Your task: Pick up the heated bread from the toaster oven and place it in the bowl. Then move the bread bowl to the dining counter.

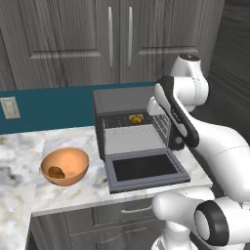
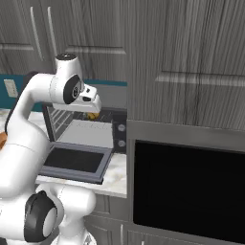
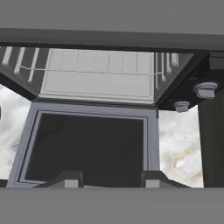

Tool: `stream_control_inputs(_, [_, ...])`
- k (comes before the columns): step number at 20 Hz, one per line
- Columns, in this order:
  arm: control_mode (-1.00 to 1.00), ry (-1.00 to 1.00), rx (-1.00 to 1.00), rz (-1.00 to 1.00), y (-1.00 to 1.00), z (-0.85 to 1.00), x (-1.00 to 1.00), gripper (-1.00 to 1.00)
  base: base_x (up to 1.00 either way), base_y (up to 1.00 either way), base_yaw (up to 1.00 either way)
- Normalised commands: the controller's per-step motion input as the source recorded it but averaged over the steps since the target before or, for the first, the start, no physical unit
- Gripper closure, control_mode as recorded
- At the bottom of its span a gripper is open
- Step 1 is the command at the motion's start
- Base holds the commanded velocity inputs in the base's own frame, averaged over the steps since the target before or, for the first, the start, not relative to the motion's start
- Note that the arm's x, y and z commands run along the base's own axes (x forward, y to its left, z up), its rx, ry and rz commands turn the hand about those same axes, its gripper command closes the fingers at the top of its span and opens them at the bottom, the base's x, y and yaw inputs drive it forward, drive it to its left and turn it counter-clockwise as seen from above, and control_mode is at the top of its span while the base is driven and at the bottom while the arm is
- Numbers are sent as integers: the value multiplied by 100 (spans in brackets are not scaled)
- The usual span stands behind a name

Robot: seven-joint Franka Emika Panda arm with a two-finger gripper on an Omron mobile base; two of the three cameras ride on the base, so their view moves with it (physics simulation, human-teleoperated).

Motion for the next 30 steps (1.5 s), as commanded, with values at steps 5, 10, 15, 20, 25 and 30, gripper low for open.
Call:
stream_control_inputs(5, [-100, -5, -2, 0, 2, 0, -15, -100, 0, 0, 0])
stream_control_inputs(10, [-100, -26, -1, 0, 5, -26, -30, -100, 0, 0, 0])
stream_control_inputs(15, [-100, -22, 0, 0, 1, -41, -11, -100, 0, 0, 0])
stream_control_inputs(20, [-100, -11, 0, 0, 17, -35, 3, -100, 0, 0, 0])
stream_control_inputs(25, [-100, -6, 0, 0, 32, -31, 17, -100, 0, 0, 0])
stream_control_inputs(30, [-100, -14, 11, -3, 17, -31, 11, -100, 0, 0, 0])
